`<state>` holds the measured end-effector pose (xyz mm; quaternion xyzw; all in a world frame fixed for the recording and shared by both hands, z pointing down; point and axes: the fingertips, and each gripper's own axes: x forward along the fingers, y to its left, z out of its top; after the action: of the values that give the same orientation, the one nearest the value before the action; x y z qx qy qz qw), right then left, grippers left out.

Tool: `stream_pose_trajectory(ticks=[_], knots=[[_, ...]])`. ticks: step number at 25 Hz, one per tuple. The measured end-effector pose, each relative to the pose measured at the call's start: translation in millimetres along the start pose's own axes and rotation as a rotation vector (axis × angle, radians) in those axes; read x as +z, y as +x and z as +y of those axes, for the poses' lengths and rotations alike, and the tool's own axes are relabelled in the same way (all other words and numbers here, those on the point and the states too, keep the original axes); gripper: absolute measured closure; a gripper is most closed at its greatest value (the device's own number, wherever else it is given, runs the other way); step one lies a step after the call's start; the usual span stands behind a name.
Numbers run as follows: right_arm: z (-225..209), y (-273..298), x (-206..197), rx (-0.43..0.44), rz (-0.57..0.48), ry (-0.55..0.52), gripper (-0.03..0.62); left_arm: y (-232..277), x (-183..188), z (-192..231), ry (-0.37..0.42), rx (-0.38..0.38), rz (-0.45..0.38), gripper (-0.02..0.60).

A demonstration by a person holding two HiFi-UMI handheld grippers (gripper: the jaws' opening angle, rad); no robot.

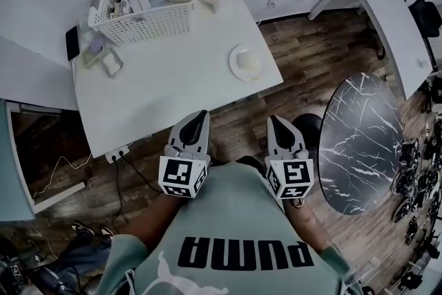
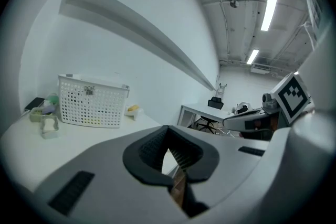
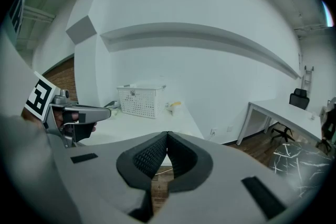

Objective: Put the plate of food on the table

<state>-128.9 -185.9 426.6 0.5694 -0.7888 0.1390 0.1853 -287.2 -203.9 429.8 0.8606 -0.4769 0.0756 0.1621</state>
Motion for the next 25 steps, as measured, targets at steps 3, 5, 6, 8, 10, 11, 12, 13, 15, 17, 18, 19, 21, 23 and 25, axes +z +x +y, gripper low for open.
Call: stream_pose_trajectory(ticks=[3,5,6,8,10,11,12,13,15,17,18,19,21,23,25], knots=[[-3,6,4,-0.006,0.007,-0.003,0.586,3,0,6,-0.007,0.003,0.007,0.575],[-7,13,7,-0.005,0.009,-0.005,0.586,7,1,10,-0.009,0.007,0.008,0.575],[-10,17,9,-0.003,0.009,-0.007,0.586,10,2,12,-0.01,0.011,0.007,0.575],[-14,26,12,0.006,0.009,-0.012,0.586,16,4,16,-0.01,0.022,0.005,0.575],[-19,37,12,0.021,0.015,-0.015,0.586,22,4,20,-0.008,0.037,0.009,0.575],[-21,43,11,0.031,0.02,-0.016,0.586,25,4,22,-0.007,0.045,0.012,0.575],[-23,49,11,0.042,0.024,-0.017,0.586,29,4,24,-0.006,0.053,0.015,0.575],[-26,56,11,0.053,0.028,-0.018,0.586,34,5,27,-0.005,0.06,0.018,0.575],[-32,69,13,0.073,0.035,-0.022,0.586,46,9,30,-0.003,0.073,0.022,0.575],[-40,82,15,0.091,0.045,-0.027,0.586,60,14,31,-0.004,0.08,0.026,0.575],[-44,88,16,0.099,0.052,-0.027,0.586,67,16,32,-0.005,0.083,0.031,0.575],[-48,94,15,0.107,0.061,-0.026,0.586,75,17,33,-0.008,0.085,0.039,0.575],[-56,106,13,0.12,0.081,-0.02,0.586,90,17,36,-0.019,0.09,0.058,0.575],[-64,118,10,0.13,0.101,-0.011,0.586,106,15,39,-0.035,0.095,0.076,0.575],[-74,130,6,0.134,0.123,0.004,0.586,123,10,42,-0.06,0.092,0.101,0.575]])
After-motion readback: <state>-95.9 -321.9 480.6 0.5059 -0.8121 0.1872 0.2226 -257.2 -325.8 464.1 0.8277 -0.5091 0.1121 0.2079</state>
